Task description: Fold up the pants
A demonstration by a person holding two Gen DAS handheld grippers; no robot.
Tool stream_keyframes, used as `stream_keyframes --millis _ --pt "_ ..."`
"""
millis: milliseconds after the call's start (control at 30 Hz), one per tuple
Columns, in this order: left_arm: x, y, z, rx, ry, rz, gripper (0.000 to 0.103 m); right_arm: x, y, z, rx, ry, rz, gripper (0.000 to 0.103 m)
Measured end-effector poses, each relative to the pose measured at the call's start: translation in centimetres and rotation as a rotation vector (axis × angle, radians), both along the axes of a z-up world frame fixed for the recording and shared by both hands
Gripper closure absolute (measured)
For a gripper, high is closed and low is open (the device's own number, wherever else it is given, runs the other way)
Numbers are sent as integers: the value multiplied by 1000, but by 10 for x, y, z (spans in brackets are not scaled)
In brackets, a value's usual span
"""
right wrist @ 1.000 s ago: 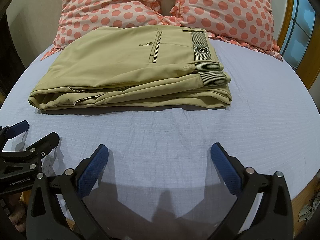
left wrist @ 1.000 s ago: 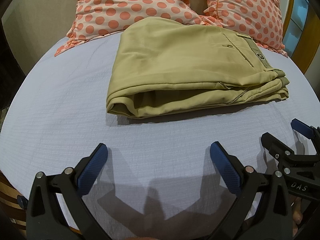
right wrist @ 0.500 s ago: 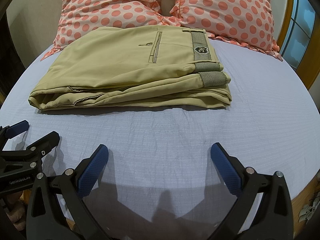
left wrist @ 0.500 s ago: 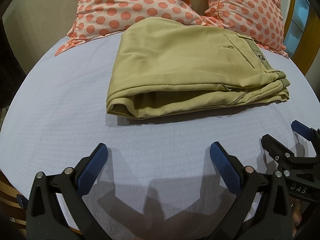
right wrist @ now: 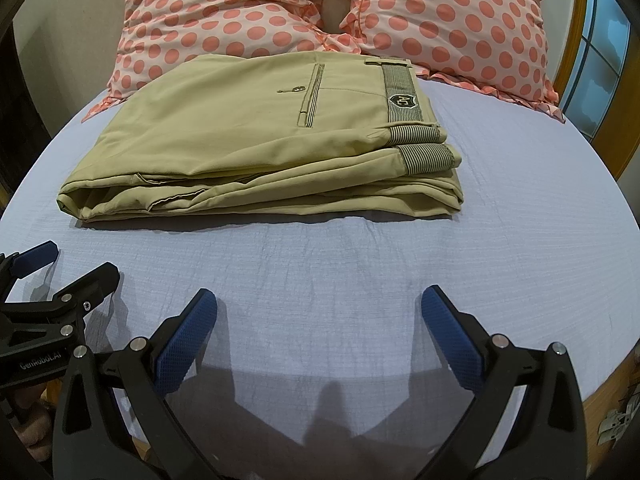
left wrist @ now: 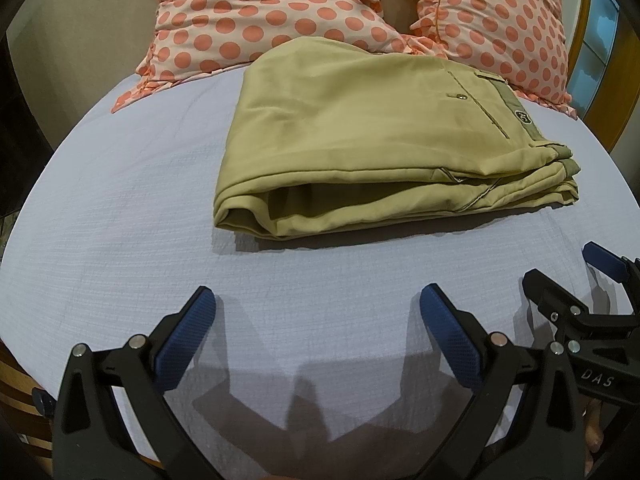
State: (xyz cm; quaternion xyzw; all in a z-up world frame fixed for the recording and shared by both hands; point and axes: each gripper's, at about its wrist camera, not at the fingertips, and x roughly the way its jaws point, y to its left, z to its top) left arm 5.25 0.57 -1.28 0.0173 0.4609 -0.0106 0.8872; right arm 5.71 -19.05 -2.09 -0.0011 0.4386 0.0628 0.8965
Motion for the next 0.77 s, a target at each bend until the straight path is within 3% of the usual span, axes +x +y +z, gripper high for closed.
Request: stream_keyframes --millis 767 --pt "0 -2 -1 3 5 -1 2 1 0 0 1 2 -3 1"
